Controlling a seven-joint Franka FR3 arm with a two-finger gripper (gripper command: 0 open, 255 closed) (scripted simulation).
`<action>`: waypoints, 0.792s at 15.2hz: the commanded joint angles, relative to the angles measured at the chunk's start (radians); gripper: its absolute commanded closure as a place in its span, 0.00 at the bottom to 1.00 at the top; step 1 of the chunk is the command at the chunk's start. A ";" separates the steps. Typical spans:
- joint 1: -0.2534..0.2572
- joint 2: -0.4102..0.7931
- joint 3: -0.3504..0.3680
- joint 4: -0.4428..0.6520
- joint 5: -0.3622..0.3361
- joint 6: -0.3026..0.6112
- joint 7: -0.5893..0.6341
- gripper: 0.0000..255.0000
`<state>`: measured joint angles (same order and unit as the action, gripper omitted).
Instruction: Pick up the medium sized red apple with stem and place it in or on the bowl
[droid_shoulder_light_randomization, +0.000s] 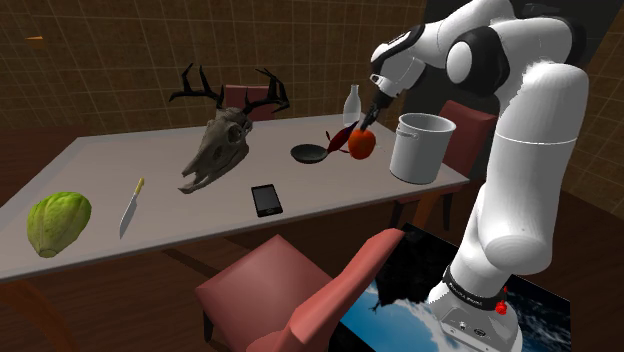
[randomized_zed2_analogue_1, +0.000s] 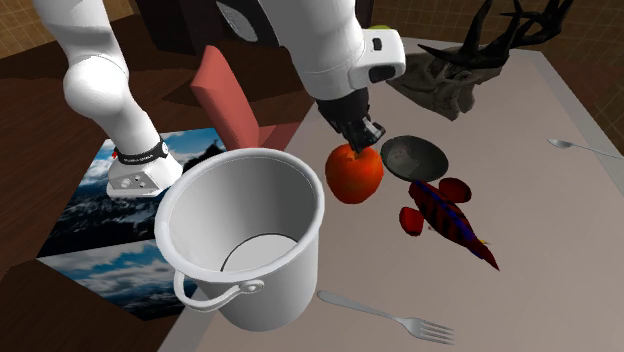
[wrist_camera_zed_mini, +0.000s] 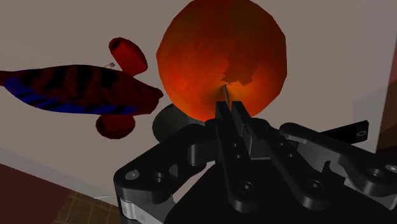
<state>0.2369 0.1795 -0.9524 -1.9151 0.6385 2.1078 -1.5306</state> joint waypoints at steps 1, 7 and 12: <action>0.005 -0.013 -0.005 0.014 -0.018 -0.015 0.018 1.00; 0.015 -0.044 -0.016 0.064 -0.066 -0.070 0.068 1.00; 0.019 -0.062 -0.022 0.114 -0.097 -0.120 0.105 1.00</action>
<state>0.2545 0.1235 -0.9730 -1.8083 0.5495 1.9963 -1.4328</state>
